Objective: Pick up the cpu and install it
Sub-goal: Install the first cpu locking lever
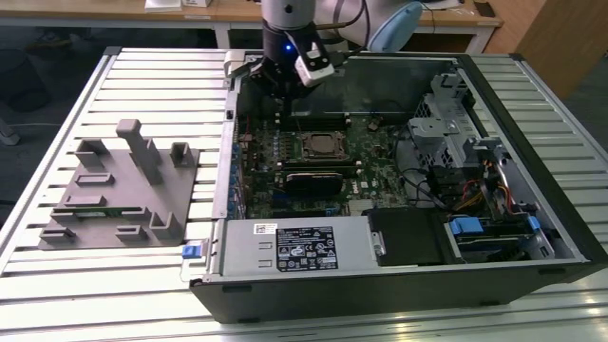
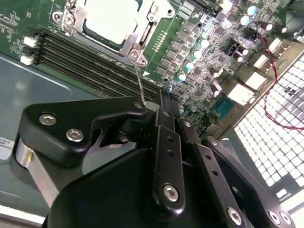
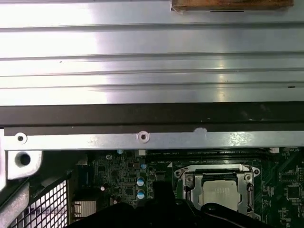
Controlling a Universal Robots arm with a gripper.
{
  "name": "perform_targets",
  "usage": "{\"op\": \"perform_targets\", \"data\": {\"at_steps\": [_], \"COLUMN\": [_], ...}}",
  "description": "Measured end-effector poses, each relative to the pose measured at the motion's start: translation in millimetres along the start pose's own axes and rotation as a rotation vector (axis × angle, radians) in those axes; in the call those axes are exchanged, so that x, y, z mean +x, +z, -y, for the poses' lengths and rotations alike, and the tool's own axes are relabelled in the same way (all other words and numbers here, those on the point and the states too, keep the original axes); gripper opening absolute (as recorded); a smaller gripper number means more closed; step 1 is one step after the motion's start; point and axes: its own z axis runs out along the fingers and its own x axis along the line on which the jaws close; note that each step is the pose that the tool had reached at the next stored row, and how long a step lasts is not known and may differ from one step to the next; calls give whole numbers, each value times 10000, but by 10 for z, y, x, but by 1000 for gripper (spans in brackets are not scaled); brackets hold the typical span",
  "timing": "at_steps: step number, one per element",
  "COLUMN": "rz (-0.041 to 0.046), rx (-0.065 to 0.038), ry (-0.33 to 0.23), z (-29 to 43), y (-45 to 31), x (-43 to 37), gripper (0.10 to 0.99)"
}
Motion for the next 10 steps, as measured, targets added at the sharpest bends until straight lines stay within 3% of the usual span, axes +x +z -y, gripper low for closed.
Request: {"op": "perform_targets", "data": {"at_steps": [10], "rz": [-1], "rx": [2], "ry": [0], "z": [-9], "y": [0], "x": [-110], "gripper": [106]}}
